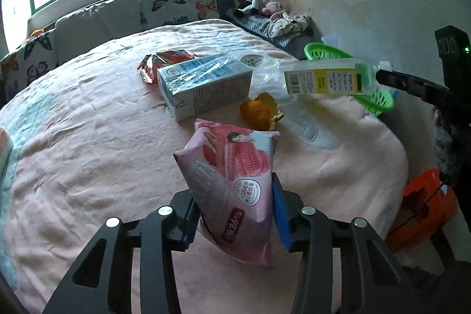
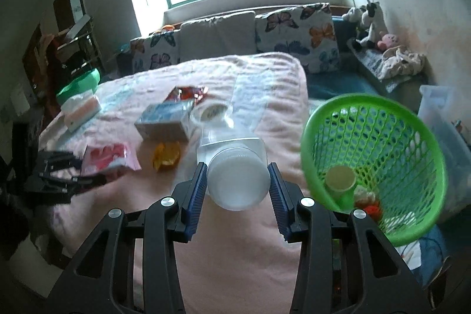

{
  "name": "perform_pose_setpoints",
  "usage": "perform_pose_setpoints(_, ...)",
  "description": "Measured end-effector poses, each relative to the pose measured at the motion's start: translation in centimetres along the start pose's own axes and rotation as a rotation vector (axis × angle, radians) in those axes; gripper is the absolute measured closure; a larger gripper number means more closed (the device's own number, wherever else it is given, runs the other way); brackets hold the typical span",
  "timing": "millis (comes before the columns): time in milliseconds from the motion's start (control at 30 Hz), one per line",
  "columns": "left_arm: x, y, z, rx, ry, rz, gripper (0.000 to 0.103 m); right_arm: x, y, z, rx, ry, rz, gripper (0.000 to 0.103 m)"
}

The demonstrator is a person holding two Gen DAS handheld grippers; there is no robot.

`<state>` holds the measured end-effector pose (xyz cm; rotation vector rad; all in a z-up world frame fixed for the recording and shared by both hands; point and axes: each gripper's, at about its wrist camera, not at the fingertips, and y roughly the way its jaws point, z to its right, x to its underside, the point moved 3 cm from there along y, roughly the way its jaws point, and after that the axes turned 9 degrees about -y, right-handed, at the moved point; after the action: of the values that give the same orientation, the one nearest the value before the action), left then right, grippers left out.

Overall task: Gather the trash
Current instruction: 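Grasp the pink wet-wipes pack with the left tool while the right tool holds the bottle, then drop the bottle into the green basket with the right tool while the left tool drops the wipes pack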

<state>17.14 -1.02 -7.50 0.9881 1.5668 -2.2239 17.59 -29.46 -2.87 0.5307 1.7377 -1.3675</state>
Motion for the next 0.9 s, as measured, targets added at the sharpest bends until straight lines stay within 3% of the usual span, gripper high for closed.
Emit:
perform_pose_setpoints(467, -2.6, -2.4, 2.2, 0.065, -0.033, 0.055, 0.064, -5.0, -2.2, 3.3, 0.021, 0.025, -0.047, 0.061)
perform_pose_setpoints(700, -4.4, -1.7, 4.7, 0.108, -0.015, 0.056, 0.064, -5.8, -4.8, 7.4, 0.133, 0.050, -0.027, 0.062)
perform_pose_setpoints(900, -6.3, -0.9, 7.1, 0.145, 0.006, 0.059, 0.064, -4.5, -5.0, 12.4, 0.252, 0.109, -0.038, 0.062)
